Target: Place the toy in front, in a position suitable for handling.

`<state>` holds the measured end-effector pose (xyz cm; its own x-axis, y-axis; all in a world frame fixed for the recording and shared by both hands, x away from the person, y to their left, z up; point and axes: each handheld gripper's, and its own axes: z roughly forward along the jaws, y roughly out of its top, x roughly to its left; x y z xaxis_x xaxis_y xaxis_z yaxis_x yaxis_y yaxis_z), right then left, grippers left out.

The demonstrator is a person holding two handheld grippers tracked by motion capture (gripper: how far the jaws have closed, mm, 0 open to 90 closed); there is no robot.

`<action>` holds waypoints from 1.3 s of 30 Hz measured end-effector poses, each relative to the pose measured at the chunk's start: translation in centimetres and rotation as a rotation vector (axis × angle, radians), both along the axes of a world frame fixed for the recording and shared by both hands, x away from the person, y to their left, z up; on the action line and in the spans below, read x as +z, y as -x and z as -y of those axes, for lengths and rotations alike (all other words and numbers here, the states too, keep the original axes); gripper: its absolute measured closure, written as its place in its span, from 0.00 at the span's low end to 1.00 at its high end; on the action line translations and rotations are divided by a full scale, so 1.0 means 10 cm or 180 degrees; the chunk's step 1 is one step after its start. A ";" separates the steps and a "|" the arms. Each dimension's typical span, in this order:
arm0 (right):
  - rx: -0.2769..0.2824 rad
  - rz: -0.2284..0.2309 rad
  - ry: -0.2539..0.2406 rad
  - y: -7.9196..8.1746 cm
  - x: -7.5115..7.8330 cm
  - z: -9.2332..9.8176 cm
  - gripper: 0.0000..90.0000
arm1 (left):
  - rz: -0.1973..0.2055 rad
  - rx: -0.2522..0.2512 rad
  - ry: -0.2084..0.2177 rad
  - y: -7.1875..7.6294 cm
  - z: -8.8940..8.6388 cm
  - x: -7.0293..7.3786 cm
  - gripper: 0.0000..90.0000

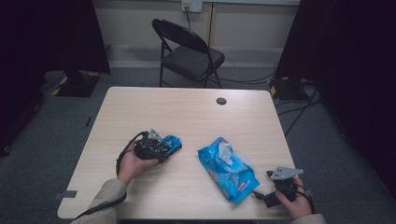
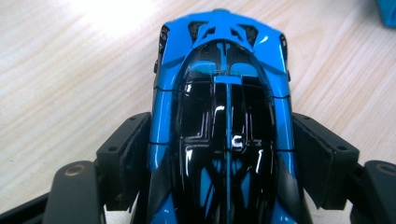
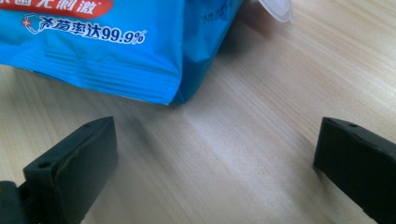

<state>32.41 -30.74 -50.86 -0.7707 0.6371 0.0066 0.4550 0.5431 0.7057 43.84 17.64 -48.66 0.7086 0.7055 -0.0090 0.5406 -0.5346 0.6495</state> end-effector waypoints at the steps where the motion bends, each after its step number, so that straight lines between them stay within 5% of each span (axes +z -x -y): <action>1: 0.0000 0.0000 0.0000 0.00 0.00 0.00 0.00 | -0.0015 -0.0018 -0.0018 -0.01 -0.01 0.02 0.31; 10: 0.0000 0.0000 0.0000 0.00 0.00 0.00 0.00 | 0.0069 0.0024 0.0054 0.01 -0.01 0.17 0.31; 16: 0.0000 0.0000 0.0000 0.00 0.00 0.00 0.00 | 0.0064 -0.0139 0.0106 0.23 0.06 0.25 0.31; 23: 0.0000 0.0000 0.0000 0.00 0.00 0.00 0.00 | -0.0025 -0.0363 0.0141 0.55 0.19 0.17 0.31; 26: 0.0000 0.0000 0.0000 0.00 0.00 0.00 0.00 | 0.0001 -0.0443 0.0075 0.69 0.27 0.03 0.31; 39: -0.0001 -0.0001 0.0001 0.00 0.00 0.00 0.00 | 0.0039 -0.0513 0.0040 0.71 0.24 -0.03 0.30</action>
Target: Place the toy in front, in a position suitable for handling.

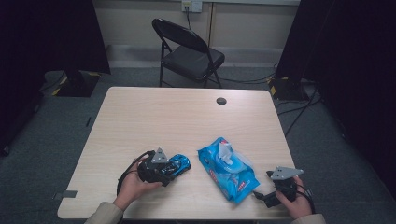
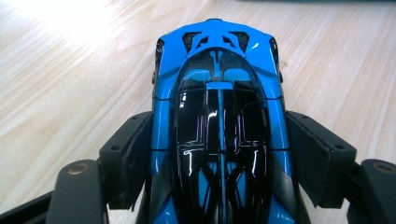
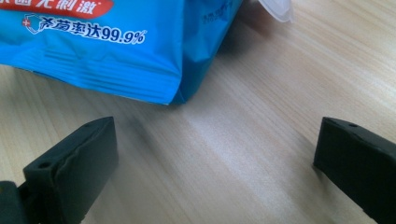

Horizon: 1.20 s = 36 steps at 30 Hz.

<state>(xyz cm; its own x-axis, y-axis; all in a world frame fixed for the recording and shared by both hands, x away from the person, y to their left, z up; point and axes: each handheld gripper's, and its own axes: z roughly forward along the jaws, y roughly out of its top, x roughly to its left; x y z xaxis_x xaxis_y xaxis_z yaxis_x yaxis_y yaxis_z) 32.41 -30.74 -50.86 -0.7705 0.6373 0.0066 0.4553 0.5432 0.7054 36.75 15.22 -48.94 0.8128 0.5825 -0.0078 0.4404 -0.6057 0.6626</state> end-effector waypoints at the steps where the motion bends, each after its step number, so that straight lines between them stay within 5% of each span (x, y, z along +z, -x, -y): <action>1: 0.0000 0.0001 0.0000 0.00 0.00 0.00 0.00 | 0.0015 0.0005 0.0027 0.00 -0.01 0.02 0.29; 3: 0.0000 0.0000 0.0000 0.00 0.00 0.00 0.00 | 0.0015 0.0043 0.0064 0.00 -0.03 0.06 0.22; 9: 0.0000 0.0000 0.0001 0.00 0.00 0.00 0.00 | 0.0070 -0.0014 0.0175 0.05 -0.07 0.27 0.21; 18: -0.0052 -0.0002 -0.0019 0.01 0.01 0.00 0.03 | 0.0035 -0.0111 0.0360 0.08 0.18 0.46 0.19; 21: -0.0045 0.0037 -0.0058 0.02 0.05 0.02 0.23 | -0.0003 -0.0226 0.0401 0.11 0.34 0.46 0.19; 23: -0.0048 0.0065 -0.0049 0.03 0.09 0.03 0.12 | -0.0022 -0.0326 0.0380 0.13 0.46 0.46 0.19; 25: -0.0025 0.0108 -0.0121 0.05 0.14 0.03 0.19 | -0.0049 -0.0401 0.0391 0.15 0.58 0.44 0.19; 36: 0.0227 0.0191 -0.0064 0.10 0.30 -0.19 0.15 | -0.0198 -0.0621 0.0411 0.20 1.17 0.17 0.20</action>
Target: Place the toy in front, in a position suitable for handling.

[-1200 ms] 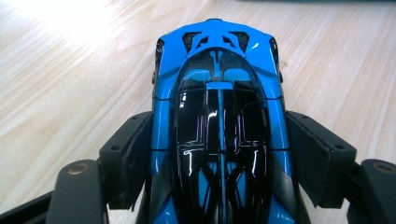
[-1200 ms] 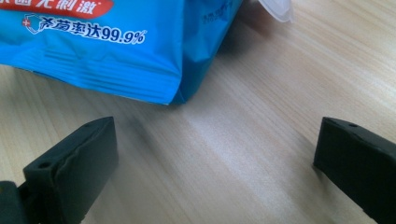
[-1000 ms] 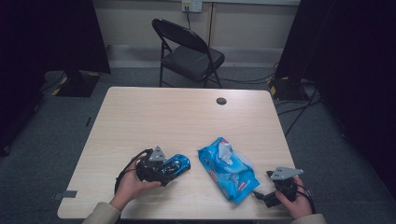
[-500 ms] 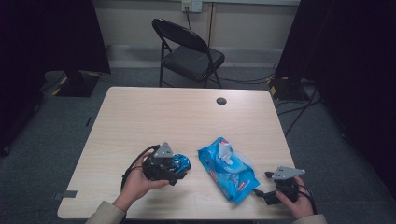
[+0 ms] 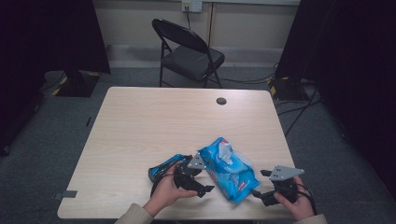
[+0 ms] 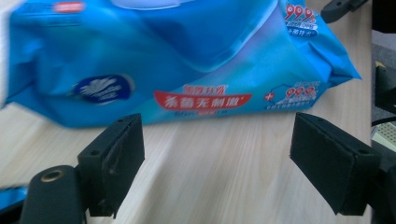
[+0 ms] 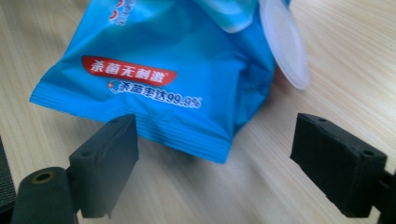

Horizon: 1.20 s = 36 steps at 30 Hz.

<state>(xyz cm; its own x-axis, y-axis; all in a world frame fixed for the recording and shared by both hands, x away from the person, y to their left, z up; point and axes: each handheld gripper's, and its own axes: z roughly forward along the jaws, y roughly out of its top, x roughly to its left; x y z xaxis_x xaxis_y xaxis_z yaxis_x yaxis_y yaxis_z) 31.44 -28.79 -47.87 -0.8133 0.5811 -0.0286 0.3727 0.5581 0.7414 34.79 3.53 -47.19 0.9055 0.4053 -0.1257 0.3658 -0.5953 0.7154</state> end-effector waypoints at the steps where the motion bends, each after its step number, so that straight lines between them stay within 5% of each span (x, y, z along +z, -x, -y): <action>1: 0.0006 -0.0005 -0.0009 0.00 0.00 -0.02 0.15 | 0.0007 -0.0005 -0.0014 0.00 0.04 -0.02 0.20; 10: 0.0047 -0.0041 0.0011 -0.05 -0.02 -0.11 0.14 | 0.0047 0.0035 -0.0168 -0.08 0.27 -0.12 0.19; 18: 0.0056 -0.0074 0.0101 -0.13 -0.05 -0.18 0.14 | 0.0022 0.0108 -0.0140 -0.25 0.35 -0.19 0.18; 28: -0.0042 -0.0056 0.0223 -0.45 -0.01 -0.07 0.14 | 0.0031 0.0160 -0.0162 -0.52 0.49 -0.19 0.19; 36: -0.0120 -0.0073 0.0111 -0.75 -0.05 0.06 0.11 | 0.0017 0.0187 -0.0246 -0.84 0.59 -0.20 0.17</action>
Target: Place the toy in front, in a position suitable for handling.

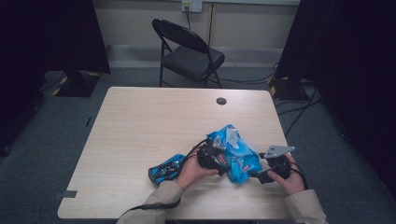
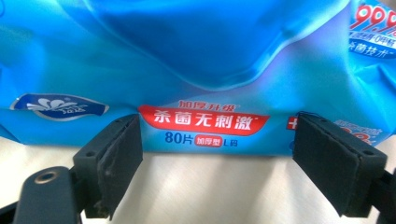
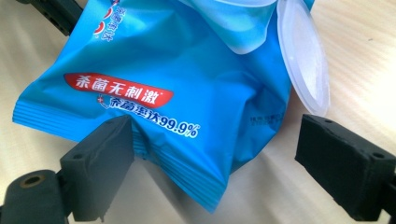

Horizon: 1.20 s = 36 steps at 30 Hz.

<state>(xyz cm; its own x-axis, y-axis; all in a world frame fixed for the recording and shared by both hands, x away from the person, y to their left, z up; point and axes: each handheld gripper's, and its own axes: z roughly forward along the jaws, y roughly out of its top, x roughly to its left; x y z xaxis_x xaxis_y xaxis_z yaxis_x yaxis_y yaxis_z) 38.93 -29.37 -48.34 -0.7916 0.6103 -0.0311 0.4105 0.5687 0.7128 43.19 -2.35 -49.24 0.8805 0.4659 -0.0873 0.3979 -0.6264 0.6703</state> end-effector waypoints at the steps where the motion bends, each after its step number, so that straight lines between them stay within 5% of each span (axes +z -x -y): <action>1: 0.0008 0.0004 -0.0010 -0.04 -0.01 0.01 0.11 | -0.0026 0.0020 0.0013 -0.03 0.01 0.00 0.17; 11: -0.0086 -0.0014 -0.0012 -0.36 -0.01 0.12 0.10 | -0.0005 0.0129 -0.0030 -0.25 0.10 0.00 0.18; 16: -0.0156 0.0058 -0.0080 -0.22 0.04 0.16 0.15 | 0.0021 0.0078 0.0018 -0.18 0.02 0.10 0.22; 17: -0.0261 0.0103 -0.0268 -0.13 0.07 0.17 0.15 | 0.0048 0.0054 0.0044 -0.15 -0.01 0.14 0.22; 20: -0.0394 0.0018 -0.0382 0.01 0.08 0.14 0.15 | 0.0065 -0.0008 0.0096 -0.04 -0.11 0.23 0.22; 29: -0.0550 -0.0044 -0.0078 0.44 -0.07 0.04 0.15 | 0.0135 -0.0062 0.0229 0.32 -0.74 0.52 0.22; 33: -0.0580 -0.0178 -0.0122 0.52 -0.19 0.07 0.15 | 0.0144 0.0056 0.0176 0.42 -1.08 0.55 0.22; 36: -0.0607 -0.0125 -0.0160 0.54 -0.21 0.07 0.15 | 0.0145 0.0141 0.0144 0.48 -1.34 0.55 0.21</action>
